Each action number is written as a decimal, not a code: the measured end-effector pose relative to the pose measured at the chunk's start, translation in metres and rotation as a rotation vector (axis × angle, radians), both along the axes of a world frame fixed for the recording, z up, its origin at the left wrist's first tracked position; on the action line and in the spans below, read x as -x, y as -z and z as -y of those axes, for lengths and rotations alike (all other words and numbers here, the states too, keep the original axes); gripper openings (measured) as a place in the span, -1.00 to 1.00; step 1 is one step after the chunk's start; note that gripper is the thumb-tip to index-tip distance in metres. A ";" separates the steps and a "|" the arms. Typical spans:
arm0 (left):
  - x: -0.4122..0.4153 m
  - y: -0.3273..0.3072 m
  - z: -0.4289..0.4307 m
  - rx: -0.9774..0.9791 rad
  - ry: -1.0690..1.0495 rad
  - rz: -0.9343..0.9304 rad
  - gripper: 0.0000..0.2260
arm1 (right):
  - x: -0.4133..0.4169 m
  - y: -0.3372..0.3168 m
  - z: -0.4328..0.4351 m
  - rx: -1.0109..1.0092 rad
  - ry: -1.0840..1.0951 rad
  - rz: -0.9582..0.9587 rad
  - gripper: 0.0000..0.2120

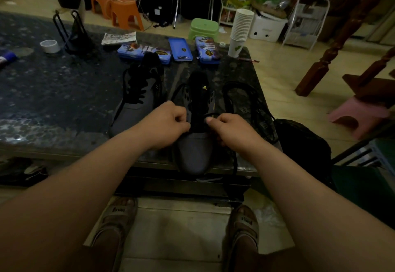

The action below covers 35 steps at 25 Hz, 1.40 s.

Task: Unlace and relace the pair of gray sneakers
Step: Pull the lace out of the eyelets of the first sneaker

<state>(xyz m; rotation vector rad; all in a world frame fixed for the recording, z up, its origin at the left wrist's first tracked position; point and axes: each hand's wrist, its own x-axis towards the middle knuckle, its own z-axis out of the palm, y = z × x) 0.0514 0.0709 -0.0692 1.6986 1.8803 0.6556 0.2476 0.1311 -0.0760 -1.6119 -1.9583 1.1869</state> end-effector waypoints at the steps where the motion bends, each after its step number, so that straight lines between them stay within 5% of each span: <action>1: -0.003 -0.004 0.001 0.042 -0.026 0.112 -0.72 | 0.005 -0.003 0.001 -0.039 0.005 0.042 -0.52; 4: 0.002 -0.014 0.004 0.138 -0.108 0.636 -0.71 | 0.011 -0.009 0.000 -0.072 -0.005 0.141 -0.52; 6: 0.005 -0.015 0.007 0.160 -0.124 0.760 -0.68 | 0.010 -0.013 -0.002 0.010 -0.016 0.132 -0.56; 11: -0.014 0.002 0.002 -0.030 -0.166 0.065 -0.73 | 0.013 -0.016 -0.003 0.151 0.060 0.029 -0.81; 14: -0.015 0.004 -0.002 -0.051 -0.152 -0.008 -0.67 | 0.020 -0.020 -0.003 0.148 0.078 0.006 -0.91; 17: -0.017 0.008 -0.004 -0.019 -0.101 -0.115 -0.72 | 0.022 -0.021 -0.003 0.088 0.073 0.015 -0.81; 25: -0.021 0.010 -0.007 -0.075 -0.205 -0.122 -0.60 | -0.003 -0.014 0.017 0.111 -0.055 -0.158 -0.88; 30: -0.016 0.007 -0.009 0.010 -0.156 -0.173 -0.69 | 0.010 -0.008 0.004 -0.062 0.021 0.061 -0.55; 35: -0.018 0.008 -0.010 0.026 -0.139 -0.209 -0.67 | 0.010 -0.015 0.008 0.013 -0.026 -0.049 -0.76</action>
